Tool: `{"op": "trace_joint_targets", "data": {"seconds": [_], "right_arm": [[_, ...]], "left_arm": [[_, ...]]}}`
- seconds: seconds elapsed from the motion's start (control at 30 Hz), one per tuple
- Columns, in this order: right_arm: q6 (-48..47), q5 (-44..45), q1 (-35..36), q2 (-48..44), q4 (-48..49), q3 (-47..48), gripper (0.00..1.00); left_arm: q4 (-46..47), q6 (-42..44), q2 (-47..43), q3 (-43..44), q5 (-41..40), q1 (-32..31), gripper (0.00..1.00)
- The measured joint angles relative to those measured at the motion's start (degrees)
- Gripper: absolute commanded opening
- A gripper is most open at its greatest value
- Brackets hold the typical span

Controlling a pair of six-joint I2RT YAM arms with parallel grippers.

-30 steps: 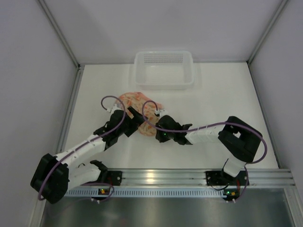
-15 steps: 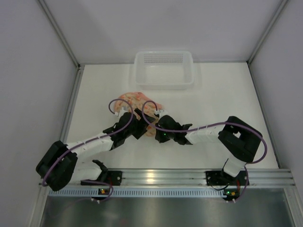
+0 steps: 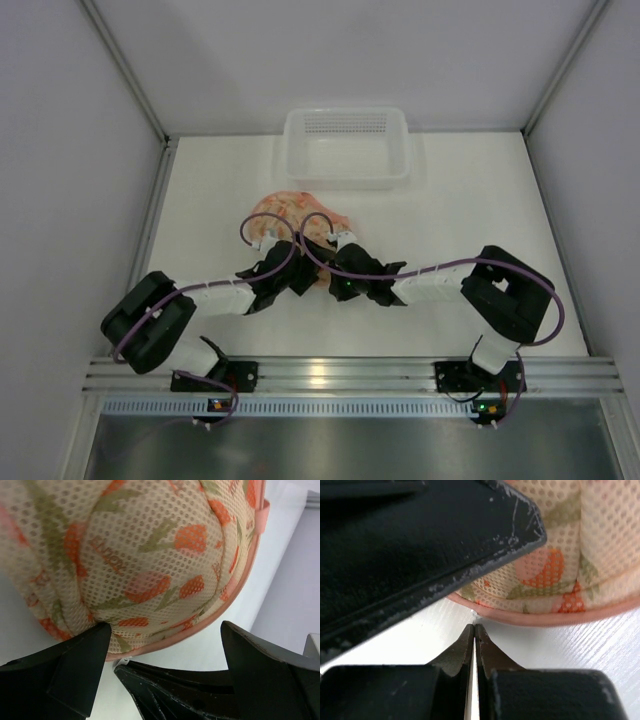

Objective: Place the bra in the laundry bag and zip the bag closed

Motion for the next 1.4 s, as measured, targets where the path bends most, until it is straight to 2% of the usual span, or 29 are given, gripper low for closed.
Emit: {"op": "trace_joint_targets", "data": {"seconds": [0.17,0.5,1.0,1.2,1.4], "right_arm": [[-0.09,1.09,-0.22,-0.02,-0.26,0.00,0.00],[-2.67,2.43,-5.05,-0.66,-1.60,-0.02,0.00],[-9.70,3.13,-9.29,-0.66,-2.01,0.76,0.00],[-10.29,-0.59,-10.43,-1.40,-1.81,0.72,0.00],[-5.99,-2.62,-7.52,-1.46,-0.61,-0.90,0.00]], "left_arm": [[0.66,-3.23,-0.37,-0.92,-1.97,-0.37,0.99],[-10.25,-3.85,-5.90,-0.92,-8.74,-0.68,0.98],[-10.27,-2.80,-5.38,-0.57,-8.22,0.09,0.99],[-11.98,4.96,-8.59,-1.03,-6.78,2.75,0.99],[-22.27,15.06,-18.47,1.73,-7.39,3.63,0.99]]}}
